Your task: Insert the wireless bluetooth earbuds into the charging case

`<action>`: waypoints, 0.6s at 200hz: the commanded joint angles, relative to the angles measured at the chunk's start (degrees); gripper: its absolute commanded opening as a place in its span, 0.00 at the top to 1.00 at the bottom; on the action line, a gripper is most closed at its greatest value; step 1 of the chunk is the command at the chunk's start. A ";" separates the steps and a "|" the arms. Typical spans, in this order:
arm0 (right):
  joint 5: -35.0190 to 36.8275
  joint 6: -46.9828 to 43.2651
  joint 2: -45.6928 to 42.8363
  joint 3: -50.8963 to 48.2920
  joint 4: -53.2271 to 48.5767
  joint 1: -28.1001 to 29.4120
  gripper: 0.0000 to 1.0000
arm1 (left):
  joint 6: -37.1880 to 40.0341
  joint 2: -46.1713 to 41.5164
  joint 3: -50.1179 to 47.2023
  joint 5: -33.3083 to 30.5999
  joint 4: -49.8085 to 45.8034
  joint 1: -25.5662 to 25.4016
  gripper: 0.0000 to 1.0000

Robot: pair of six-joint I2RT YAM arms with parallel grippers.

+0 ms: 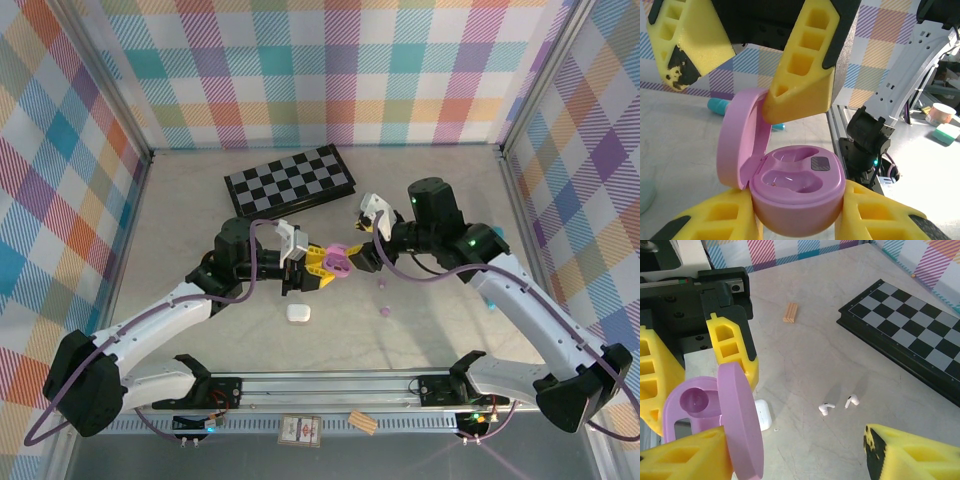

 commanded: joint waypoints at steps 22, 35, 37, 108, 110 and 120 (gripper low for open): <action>-1.04 -1.31 1.04 -0.40 1.64 -0.05 0.34 | -0.54 -1.21 0.99 2.36 2.35 -0.40 0.71; -1.14 -1.45 1.17 -0.47 1.77 -0.03 0.34 | -0.54 -1.21 1.09 2.36 2.37 -0.42 0.71; -1.11 -1.46 1.21 -0.41 1.77 -0.01 0.34 | -0.54 -1.20 1.10 2.36 2.35 -0.42 0.71; -5.16 -2.99 2.84 0.66 -1.06 0.41 0.46 | -0.55 -1.14 1.17 2.36 2.62 -0.42 0.70; -5.30 -3.08 2.92 0.73 -1.16 0.43 0.47 | -0.54 -1.14 1.17 2.42 2.61 -0.42 0.70; -6.11 -3.42 3.10 0.82 -1.74 0.53 0.53 | -0.56 -1.23 1.13 2.36 2.55 -0.41 0.71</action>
